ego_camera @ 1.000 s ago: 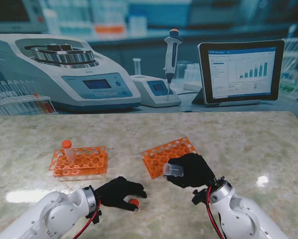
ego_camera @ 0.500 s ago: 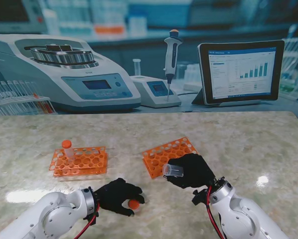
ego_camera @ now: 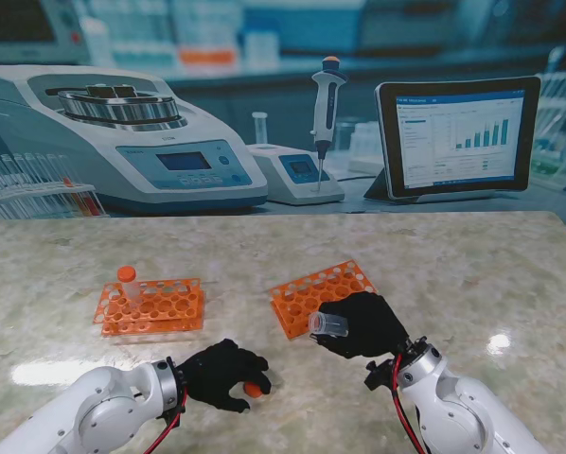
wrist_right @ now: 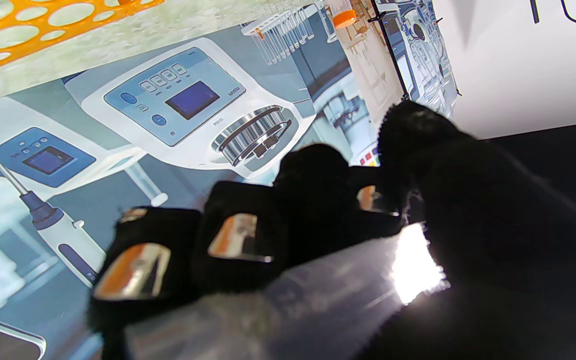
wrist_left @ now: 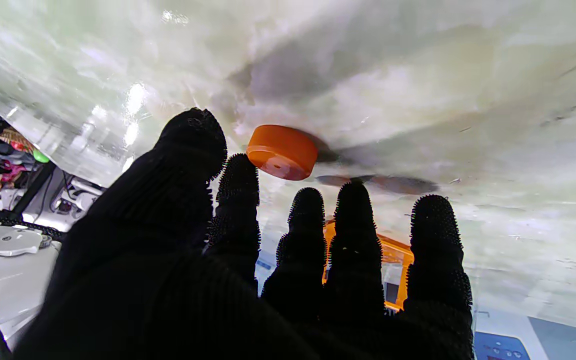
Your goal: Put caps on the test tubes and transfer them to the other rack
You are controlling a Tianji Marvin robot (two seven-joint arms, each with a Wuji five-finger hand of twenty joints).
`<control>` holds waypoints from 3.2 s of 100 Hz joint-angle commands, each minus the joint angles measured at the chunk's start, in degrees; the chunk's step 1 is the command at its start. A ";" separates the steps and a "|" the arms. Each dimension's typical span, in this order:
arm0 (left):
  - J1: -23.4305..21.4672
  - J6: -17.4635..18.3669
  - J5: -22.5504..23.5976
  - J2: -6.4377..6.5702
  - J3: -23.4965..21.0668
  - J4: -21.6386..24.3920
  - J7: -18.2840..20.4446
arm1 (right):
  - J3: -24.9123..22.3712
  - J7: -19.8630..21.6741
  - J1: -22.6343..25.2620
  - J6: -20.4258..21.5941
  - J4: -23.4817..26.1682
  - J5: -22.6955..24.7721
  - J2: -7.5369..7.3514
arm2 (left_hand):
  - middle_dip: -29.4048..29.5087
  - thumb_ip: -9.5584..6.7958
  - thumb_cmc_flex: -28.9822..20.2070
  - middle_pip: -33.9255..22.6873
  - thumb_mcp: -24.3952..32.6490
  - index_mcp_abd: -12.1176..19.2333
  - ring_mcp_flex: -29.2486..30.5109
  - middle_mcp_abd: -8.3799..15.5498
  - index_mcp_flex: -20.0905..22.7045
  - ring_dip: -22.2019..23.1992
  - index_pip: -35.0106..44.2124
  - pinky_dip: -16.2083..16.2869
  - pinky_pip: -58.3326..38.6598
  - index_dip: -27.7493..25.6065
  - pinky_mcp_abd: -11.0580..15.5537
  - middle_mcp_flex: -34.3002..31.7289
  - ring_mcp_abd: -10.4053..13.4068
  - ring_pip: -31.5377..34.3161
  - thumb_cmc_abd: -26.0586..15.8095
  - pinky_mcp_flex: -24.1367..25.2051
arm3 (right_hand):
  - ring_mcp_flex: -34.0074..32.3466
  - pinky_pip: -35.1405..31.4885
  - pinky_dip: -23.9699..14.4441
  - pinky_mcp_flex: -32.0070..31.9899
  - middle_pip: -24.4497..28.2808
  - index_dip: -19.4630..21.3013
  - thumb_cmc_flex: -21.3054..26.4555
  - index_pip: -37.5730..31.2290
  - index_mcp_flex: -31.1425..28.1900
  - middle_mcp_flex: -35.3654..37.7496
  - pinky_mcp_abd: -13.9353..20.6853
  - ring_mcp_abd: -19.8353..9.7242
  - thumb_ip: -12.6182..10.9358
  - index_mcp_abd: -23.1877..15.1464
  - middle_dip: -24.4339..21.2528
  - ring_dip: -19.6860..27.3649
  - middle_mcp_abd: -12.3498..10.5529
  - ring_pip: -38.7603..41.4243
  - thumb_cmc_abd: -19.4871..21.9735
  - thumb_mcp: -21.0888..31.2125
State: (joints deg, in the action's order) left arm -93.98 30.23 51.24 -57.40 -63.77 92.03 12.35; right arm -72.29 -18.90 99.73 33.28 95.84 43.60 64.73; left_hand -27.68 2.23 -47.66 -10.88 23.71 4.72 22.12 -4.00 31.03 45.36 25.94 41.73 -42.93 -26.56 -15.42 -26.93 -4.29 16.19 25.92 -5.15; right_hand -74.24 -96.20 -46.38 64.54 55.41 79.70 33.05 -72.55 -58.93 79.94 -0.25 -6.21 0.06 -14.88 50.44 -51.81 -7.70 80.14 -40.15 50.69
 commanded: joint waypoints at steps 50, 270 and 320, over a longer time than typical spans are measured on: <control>2.32 -0.11 3.10 0.17 3.09 -4.73 -3.13 | -0.03 0.00 0.58 -0.72 0.58 0.09 0.03 | -11.27 0.34 -8.43 -8.20 3.38 2.16 3.85 3.97 0.23 14.72 9.30 7.97 -18.00 -6.35 6.85 -3.48 4.30 21.57 1.23 -7.52 | -1.49 -18.91 -3.00 4.44 0.17 2.99 2.43 -3.43 -2.22 2.62 6.05 -3.73 0.06 -3.44 1.06 -3.87 0.96 11.04 1.50 -0.21; 5.43 -1.91 4.88 -0.59 5.13 -8.85 -9.73 | -2.06 -0.70 2.01 0.93 1.33 -0.80 0.39 | -20.50 1.17 -24.78 -8.51 4.89 -2.30 22.86 2.78 11.72 22.74 14.93 -19.23 -14.19 -2.29 10.92 -15.17 1.34 11.53 6.37 -33.60 | -1.49 -18.18 -2.67 4.35 -1.00 3.55 2.23 -2.64 -1.24 2.57 6.28 -3.68 0.58 -4.84 1.49 -3.63 0.50 10.45 2.48 -1.91; 7.10 -0.94 3.61 -1.16 5.75 -7.93 -11.06 | -2.11 -0.32 1.83 0.80 1.18 -1.09 0.36 | -18.79 1.39 -25.41 -9.01 5.40 -3.00 22.54 2.58 11.68 23.26 14.54 -19.50 -13.38 -2.35 10.63 -14.03 1.14 10.17 6.06 -33.06 | -1.49 -18.10 -2.65 4.34 -1.13 3.58 2.25 -2.62 -1.21 2.57 6.30 -3.69 0.63 -4.88 1.52 -3.60 0.45 10.35 2.53 -2.03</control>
State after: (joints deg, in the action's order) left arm -86.87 29.12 54.88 -58.42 -58.17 84.22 1.28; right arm -74.59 -19.46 101.28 34.17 96.91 42.69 64.88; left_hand -46.51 5.18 -67.12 -16.57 24.92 3.68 43.37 0.61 41.57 69.02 39.74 26.03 -60.31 -28.71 -3.99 -40.44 -4.64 27.89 31.23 -38.41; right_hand -74.24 -96.20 -46.38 64.54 54.43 80.16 33.57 -72.49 -58.93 80.05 -0.25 -6.21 0.06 -15.02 50.97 -51.81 -7.70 80.15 -39.45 48.81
